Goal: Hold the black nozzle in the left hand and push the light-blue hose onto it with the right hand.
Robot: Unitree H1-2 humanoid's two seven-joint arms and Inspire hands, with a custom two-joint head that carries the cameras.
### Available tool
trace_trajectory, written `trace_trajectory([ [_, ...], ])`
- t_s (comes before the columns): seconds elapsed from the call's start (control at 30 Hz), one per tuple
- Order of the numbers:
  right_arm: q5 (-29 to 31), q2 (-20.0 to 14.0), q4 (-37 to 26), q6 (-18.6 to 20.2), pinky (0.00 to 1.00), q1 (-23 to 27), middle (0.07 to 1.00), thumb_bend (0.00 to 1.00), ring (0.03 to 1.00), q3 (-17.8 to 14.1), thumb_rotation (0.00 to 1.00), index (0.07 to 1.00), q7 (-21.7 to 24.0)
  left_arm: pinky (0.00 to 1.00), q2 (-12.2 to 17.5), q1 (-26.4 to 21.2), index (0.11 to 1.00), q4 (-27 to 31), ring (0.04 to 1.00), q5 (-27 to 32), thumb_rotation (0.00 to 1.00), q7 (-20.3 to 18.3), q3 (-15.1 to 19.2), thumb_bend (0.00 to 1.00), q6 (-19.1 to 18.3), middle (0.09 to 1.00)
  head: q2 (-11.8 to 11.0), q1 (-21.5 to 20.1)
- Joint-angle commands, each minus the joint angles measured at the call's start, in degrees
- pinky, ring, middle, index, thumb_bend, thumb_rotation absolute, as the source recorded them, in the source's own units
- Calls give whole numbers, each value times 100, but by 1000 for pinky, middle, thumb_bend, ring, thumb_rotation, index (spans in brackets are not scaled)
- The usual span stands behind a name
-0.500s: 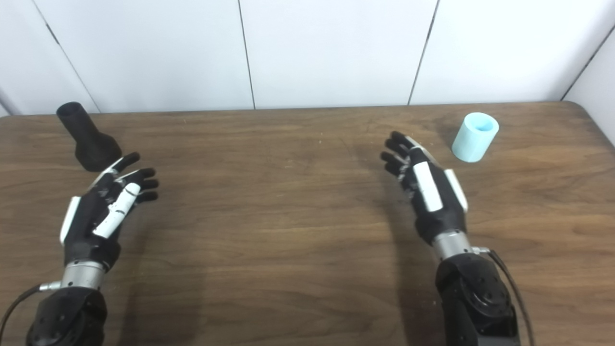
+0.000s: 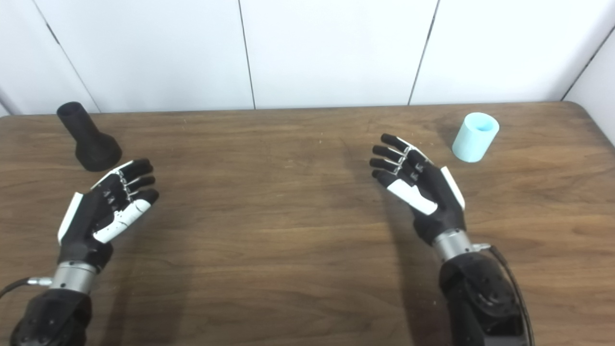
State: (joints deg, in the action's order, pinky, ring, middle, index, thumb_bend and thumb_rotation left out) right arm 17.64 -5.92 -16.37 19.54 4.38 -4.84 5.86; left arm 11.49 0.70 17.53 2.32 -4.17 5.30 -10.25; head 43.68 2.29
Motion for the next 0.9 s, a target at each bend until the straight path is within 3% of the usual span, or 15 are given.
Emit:
trace_trajectory([
  [0.0, 110, -42, -101, -273, 1000, 136, 1000, 753, 1000, -20, 822, 1000, 145, 1000, 13, -116, 1000, 153, 1000, 19, 619, 24, 15, 884, 106, 1000, 7, 2],
  [0.27, 59, -22, -138, -149, 1000, 149, 1000, 769, 1000, -59, 864, 1000, 114, 1000, -70, -166, 1000, 114, 1000, 142, 753, -35, 118, 810, 100, 1000, -7, 12],
  [0.63, -25, -27, -150, -140, 1000, 146, 1000, 688, 1000, -63, 908, 1000, 62, 1000, -133, -153, 1000, 54, 1000, 440, 760, -118, 178, 784, 175, 1000, -43, 32],
  [0.77, -68, -33, -151, -135, 1000, 172, 1000, 650, 1000, -80, 935, 1000, 38, 1000, -147, -162, 1000, 49, 1000, 520, 750, -119, 191, 741, 200, 1000, -26, 40],
  [0.87, -44, -26, -141, -197, 1000, 166, 1000, 630, 1000, -122, 948, 1000, 49, 996, -176, -142, 1000, 53, 1000, 533, 797, -101, 176, 665, 192, 1000, -48, 102],
])
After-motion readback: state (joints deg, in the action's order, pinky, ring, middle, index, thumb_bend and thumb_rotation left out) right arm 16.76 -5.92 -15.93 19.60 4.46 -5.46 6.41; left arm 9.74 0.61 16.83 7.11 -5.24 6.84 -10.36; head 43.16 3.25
